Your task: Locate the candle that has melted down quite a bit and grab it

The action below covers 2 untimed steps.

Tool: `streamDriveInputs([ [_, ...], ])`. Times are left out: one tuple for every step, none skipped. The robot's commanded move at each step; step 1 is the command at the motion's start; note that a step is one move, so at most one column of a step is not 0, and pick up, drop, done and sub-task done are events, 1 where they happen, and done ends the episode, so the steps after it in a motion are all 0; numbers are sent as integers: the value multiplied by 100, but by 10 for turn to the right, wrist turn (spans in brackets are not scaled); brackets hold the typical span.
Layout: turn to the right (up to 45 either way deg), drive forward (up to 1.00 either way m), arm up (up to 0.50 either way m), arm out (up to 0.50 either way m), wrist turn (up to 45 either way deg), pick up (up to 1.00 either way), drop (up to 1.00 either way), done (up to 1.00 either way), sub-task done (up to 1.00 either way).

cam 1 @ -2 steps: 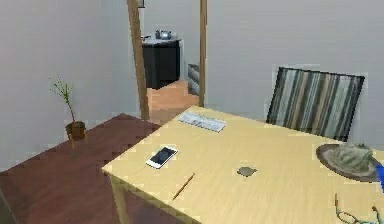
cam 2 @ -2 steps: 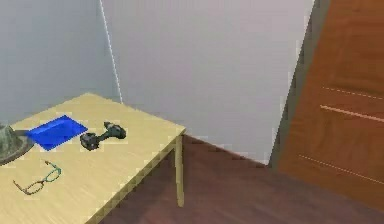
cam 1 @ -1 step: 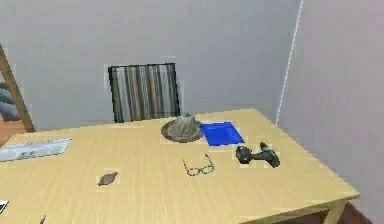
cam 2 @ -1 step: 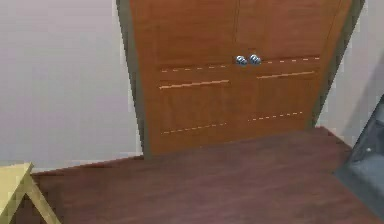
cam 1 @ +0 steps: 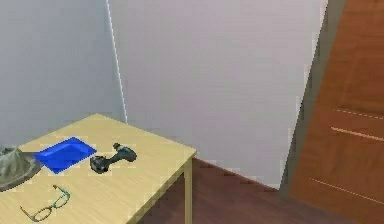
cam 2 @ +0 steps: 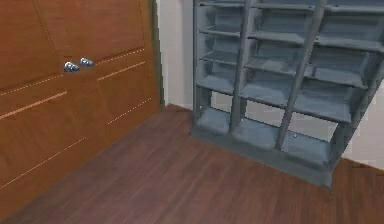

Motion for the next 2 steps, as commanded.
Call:
streamDriveInputs([
  [150,0,0,0,0,0,0,0,0],
  [0,100,0,0,0,0,0,0,0],
])
